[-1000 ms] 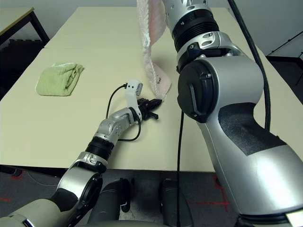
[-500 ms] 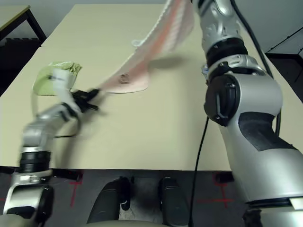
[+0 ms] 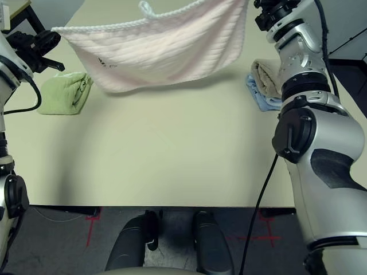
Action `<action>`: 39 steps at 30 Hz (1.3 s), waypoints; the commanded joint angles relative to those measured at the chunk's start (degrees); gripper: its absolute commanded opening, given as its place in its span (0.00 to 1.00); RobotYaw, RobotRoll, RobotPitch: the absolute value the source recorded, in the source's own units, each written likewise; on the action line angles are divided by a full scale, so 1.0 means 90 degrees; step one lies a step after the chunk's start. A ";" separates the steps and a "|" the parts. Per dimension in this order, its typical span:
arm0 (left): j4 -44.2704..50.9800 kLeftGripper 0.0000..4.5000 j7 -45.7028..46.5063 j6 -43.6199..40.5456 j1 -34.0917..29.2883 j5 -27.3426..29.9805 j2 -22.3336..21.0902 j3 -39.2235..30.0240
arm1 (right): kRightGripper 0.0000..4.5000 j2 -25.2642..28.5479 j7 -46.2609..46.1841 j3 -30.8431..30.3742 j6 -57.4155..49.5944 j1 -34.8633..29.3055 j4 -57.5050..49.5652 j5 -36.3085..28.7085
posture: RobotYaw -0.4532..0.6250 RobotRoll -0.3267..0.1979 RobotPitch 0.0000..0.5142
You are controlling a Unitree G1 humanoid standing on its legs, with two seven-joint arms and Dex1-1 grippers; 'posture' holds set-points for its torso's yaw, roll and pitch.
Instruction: Fold the towel and set it aside.
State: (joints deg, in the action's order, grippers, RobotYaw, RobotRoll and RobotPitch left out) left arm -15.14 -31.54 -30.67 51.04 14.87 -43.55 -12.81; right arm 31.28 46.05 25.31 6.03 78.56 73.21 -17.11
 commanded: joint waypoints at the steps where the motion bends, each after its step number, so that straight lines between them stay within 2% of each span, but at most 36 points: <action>1: 0.0147 0.01 -0.0178 -0.0286 -0.0490 0.0047 -0.0188 -0.0074 | 0.00 0.0357 0.1769 -0.0211 -0.1658 -0.0584 -0.0037 -0.0116 | 0.42 0.62 0.39; 3: 0.0455 0.01 -0.0248 -0.0624 -0.0896 0.0204 -0.0265 -0.0201 | 0.00 0.0701 0.2594 -0.0315 -0.2638 -0.0961 -0.0113 -0.0156 | 0.41 0.62 0.43; 6: 0.0638 0.01 -0.0262 -0.0884 -0.1077 0.0330 -0.0346 -0.0312 | 0.00 0.1016 0.3119 -0.0461 -0.3183 -0.1326 -0.0327 -0.0115 | 0.40 0.62 0.46; 12: 0.0734 0.01 -0.0494 -0.1264 -0.1152 0.0510 -0.0468 -0.0277 | 0.00 0.1330 0.4531 -0.1845 -0.2968 -0.2154 -0.1095 0.0746 | 0.38 0.62 0.50; 16: 0.1028 0.01 -0.1067 -0.1715 -0.1478 0.0783 -0.0702 -0.0121 | 0.00 0.1592 0.5124 -0.2797 -0.2160 -0.2468 -0.1402 0.1332 | 0.38 0.62 0.51; 20: 0.1158 0.01 -0.1567 -0.1869 -0.1702 0.0907 -0.1033 -0.0020 | 0.00 0.1761 0.5161 -0.3210 -0.1991 -0.2302 -0.1357 0.1263 | 0.37 0.62 0.53; 22: 0.0995 0.01 -0.1686 -0.1800 -0.1620 0.0875 -0.1111 0.0024 | 0.00 0.1690 0.5070 -0.3129 -0.1784 -0.2059 -0.1148 0.1304 | 0.38 0.62 0.54; 24: 0.0744 0.01 -0.1660 -0.1642 -0.1424 0.0761 -0.1108 0.0065 | 0.00 0.1482 0.4662 -0.2801 -0.1694 -0.1769 -0.0890 0.1150 | 0.38 0.62 0.54; 27: 0.0159 0.01 -0.1282 -0.1243 -0.0871 0.0524 -0.0943 0.0043 | 0.00 0.1031 0.3025 -0.2055 -0.0972 -0.1338 -0.0496 0.0797 | 0.38 0.62 0.55; 30: -0.0806 0.01 -0.0574 -0.0120 -0.0009 0.0049 -0.0681 0.0031 | 0.00 0.0564 0.0741 -0.1207 -0.0061 -0.0783 -0.0150 0.0465 | 0.40 0.62 0.56; 34: -0.2089 0.01 -0.0028 0.1986 0.1231 -0.0148 -0.0240 -0.0214 | 0.00 0.0363 -0.1992 -0.0654 0.1283 -0.0185 0.0084 0.0548 | 0.41 0.62 0.55; 36: -0.2687 0.01 0.0377 0.2884 0.1695 -0.0242 -0.0109 -0.0330 | 0.00 0.0359 -0.2580 -0.0488 0.1756 0.0011 0.0133 0.0539 | 0.41 0.62 0.55; 39: -0.3199 0.01 0.0614 0.3763 0.1978 -0.0254 0.0002 -0.0396 | 0.00 0.0267 -0.2329 -0.0388 0.2029 0.0123 0.0159 0.0457 | 0.41 0.62 0.54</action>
State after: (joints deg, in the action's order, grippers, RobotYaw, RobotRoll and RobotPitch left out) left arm -40.14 -29.21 -0.72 69.21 13.57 -42.48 -13.29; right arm 32.21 26.98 18.93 23.06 80.86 72.87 -11.72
